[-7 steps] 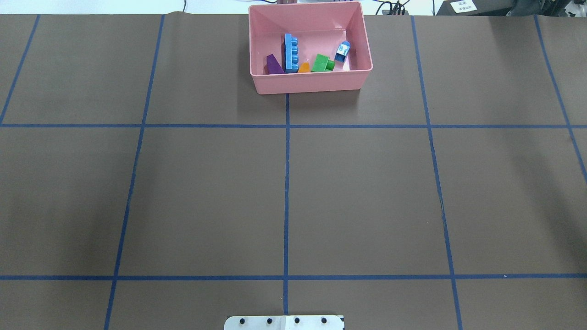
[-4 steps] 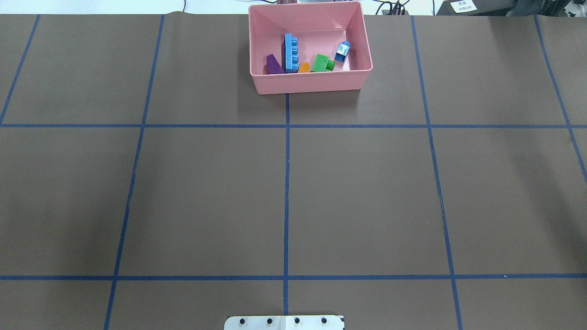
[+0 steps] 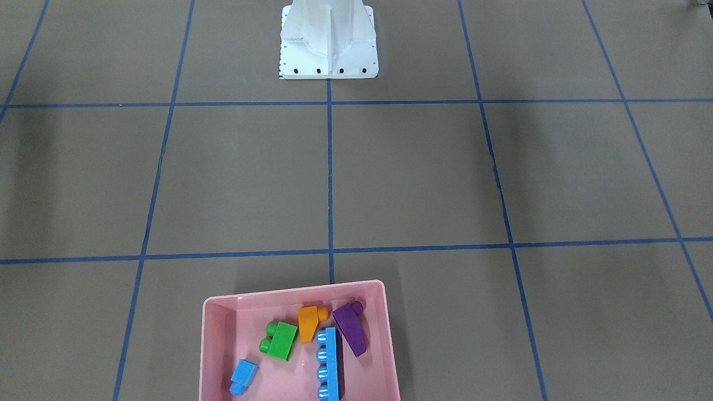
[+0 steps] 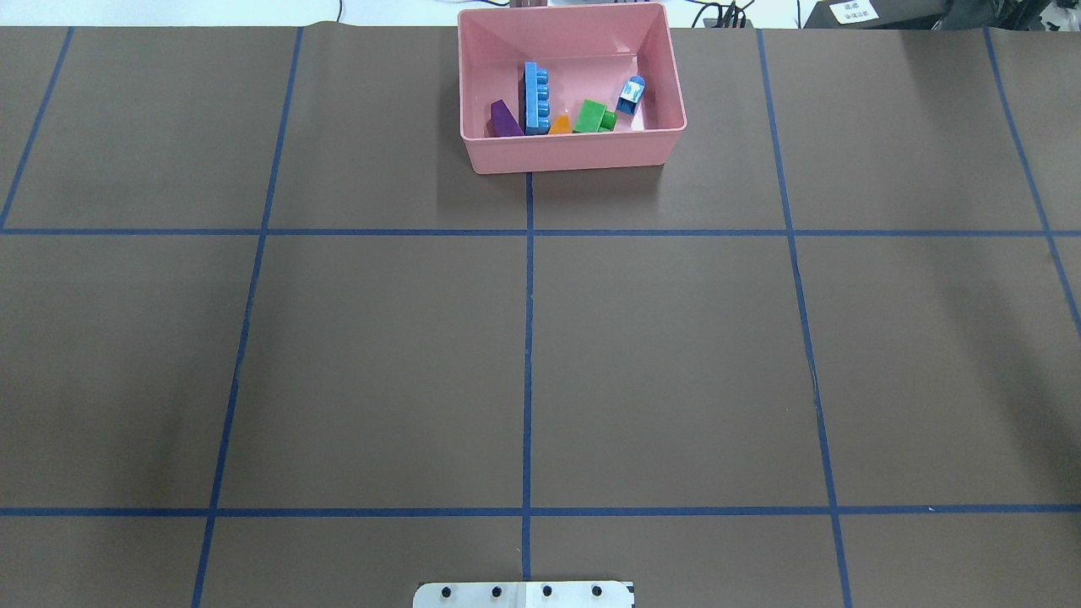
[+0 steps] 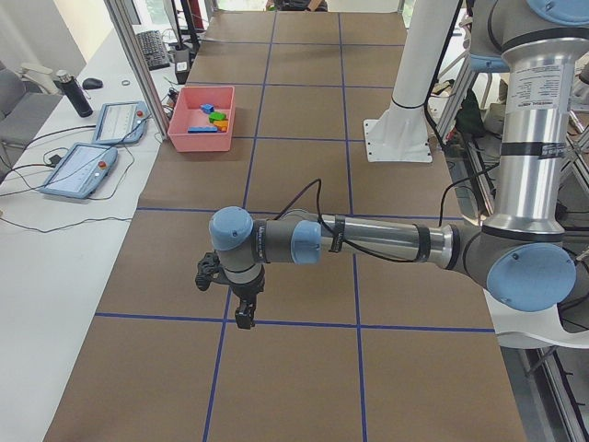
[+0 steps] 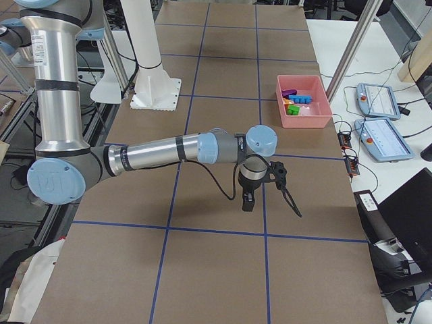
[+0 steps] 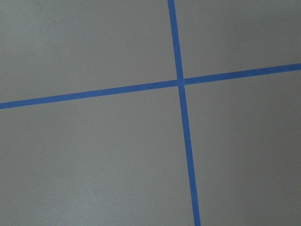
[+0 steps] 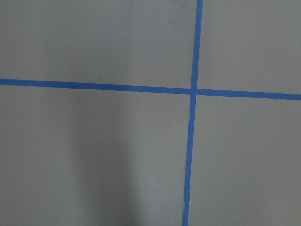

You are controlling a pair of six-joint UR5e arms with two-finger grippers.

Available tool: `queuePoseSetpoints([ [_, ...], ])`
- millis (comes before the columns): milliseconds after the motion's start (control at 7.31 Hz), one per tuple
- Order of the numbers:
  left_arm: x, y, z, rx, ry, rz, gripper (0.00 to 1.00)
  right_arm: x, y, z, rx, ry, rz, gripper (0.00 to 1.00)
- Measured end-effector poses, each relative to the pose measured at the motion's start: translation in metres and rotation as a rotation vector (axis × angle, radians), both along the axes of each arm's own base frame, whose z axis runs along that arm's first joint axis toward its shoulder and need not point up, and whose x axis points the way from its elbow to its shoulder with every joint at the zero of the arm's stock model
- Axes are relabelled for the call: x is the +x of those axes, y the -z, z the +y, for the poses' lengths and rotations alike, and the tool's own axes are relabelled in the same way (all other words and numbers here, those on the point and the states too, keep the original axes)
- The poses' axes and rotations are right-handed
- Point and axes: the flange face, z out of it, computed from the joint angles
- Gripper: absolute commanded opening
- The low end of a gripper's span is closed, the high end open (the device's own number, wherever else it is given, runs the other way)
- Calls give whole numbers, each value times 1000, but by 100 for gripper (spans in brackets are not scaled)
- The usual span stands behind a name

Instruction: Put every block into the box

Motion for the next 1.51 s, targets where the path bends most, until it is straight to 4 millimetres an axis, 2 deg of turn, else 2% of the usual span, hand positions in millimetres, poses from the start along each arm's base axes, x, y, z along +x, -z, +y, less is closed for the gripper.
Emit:
queuePoseSetpoints([
  [274, 1, -9, 1, -12, -2, 10, 100, 0, -4, 3, -11, 0, -6, 100],
  [821, 1, -14, 3, -34, 2, 14, 100, -1, -7, 5, -19, 1, -10, 100],
  [1505, 1, -9, 2, -15, 0, 16, 100, -1, -11, 5, -24, 2, 0, 100],
])
